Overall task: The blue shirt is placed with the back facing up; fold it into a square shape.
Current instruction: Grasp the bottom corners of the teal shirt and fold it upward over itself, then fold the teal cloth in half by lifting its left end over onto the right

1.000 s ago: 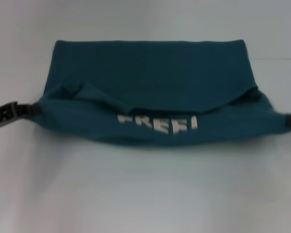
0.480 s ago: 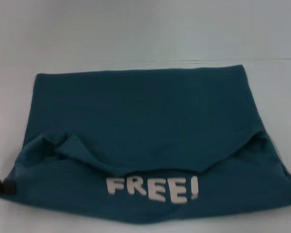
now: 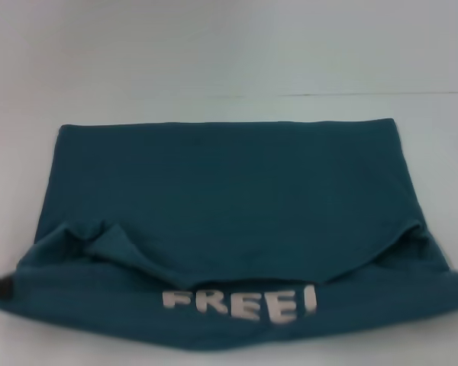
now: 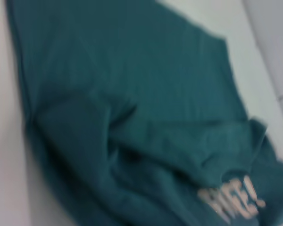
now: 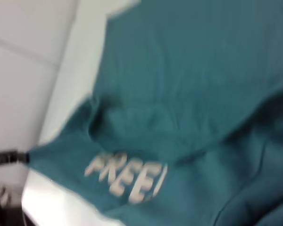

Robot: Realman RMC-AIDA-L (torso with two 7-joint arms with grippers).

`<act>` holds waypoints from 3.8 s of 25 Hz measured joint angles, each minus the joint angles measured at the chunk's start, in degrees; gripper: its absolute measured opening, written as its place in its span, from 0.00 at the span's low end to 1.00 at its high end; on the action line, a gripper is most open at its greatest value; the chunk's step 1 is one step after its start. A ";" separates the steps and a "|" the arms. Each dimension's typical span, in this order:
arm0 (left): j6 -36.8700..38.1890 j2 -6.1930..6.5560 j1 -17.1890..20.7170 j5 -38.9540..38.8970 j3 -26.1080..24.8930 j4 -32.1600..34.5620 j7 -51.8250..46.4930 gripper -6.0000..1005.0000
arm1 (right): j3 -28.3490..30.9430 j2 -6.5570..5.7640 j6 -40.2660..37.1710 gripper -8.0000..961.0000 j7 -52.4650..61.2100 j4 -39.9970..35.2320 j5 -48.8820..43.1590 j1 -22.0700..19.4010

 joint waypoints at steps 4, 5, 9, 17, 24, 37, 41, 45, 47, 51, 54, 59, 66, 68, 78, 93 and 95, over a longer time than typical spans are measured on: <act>-2.05 1.26 -3.92 -0.25 -2.24 -1.15 -3.16 0.02 | 7.88 -0.67 2.93 0.11 1.36 0.00 1.55 2.13; -2.90 1.43 -4.94 -0.32 -2.36 -1.44 -4.05 0.02 | 9.04 -0.72 4.34 0.11 2.02 -0.01 2.01 2.79; -8.82 1.80 -8.90 -0.77 -1.34 -3.91 -7.95 0.02 | 9.54 0.05 12.32 0.12 4.80 0.72 3.15 5.55; -27.18 0.81 -13.80 -1.12 2.49 -10.79 -11.19 0.02 | 5.21 4.08 33.74 0.13 8.13 3.18 2.87 10.40; -43.41 -0.48 -17.40 -1.05 6.89 -15.72 -12.33 0.02 | -1.24 6.77 50.51 0.15 8.47 6.38 2.99 15.27; -62.14 -4.09 -17.87 -0.48 18.52 -15.62 -17.59 0.02 | -15.42 8.41 67.77 0.17 11.39 7.58 2.71 21.49; -64.24 -4.22 -17.97 -0.62 18.55 -15.79 -17.75 0.02 | -17.56 8.23 71.05 0.18 12.21 8.69 2.50 22.59; -65.59 -4.24 -18.23 -0.53 18.58 -16.10 -17.77 0.02 | -18.29 8.27 74.53 0.19 12.29 10.98 0.87 23.63; -66.39 -4.28 -18.34 -0.49 18.59 -16.60 -17.66 0.02 | -18.51 8.41 75.98 0.19 12.31 12.08 0.12 24.00; -67.48 -4.33 -18.58 -0.60 18.62 -17.52 -17.32 0.02 | -18.69 8.63 77.14 0.20 12.31 12.90 -0.35 24.31; -67.79 -4.34 -18.63 -0.52 18.63 -17.65 -17.29 0.02 | -18.70 8.45 77.01 0.21 12.38 12.91 -0.37 24.36; -68.25 -4.38 -18.66 -0.86 18.44 -17.91 -17.90 0.02 | -18.83 6.95 75.05 0.22 14.36 13.89 -2.23 25.44; -69.59 -4.89 -18.70 -0.96 18.53 -18.00 -19.44 0.13 | -18.80 6.06 77.44 0.23 16.24 13.76 -7.57 27.12; -69.58 -5.03 -18.63 -1.02 18.28 -17.89 -19.72 0.21 | -18.43 5.34 76.88 0.23 16.32 13.59 -7.62 27.23; -55.90 -5.26 -9.38 -18.45 17.82 -11.74 -17.75 0.58 | -12.68 5.03 49.97 0.57 11.88 0.80 10.51 13.80; -26.39 -6.74 5.78 -28.35 -2.58 -17.24 -16.43 0.69 | -4.02 5.23 19.82 0.94 -3.69 10.72 33.39 -4.28; -26.49 -7.25 6.96 -28.06 -2.97 -17.68 -17.13 0.69 | -4.26 5.23 19.03 0.94 -3.84 10.64 32.51 -4.01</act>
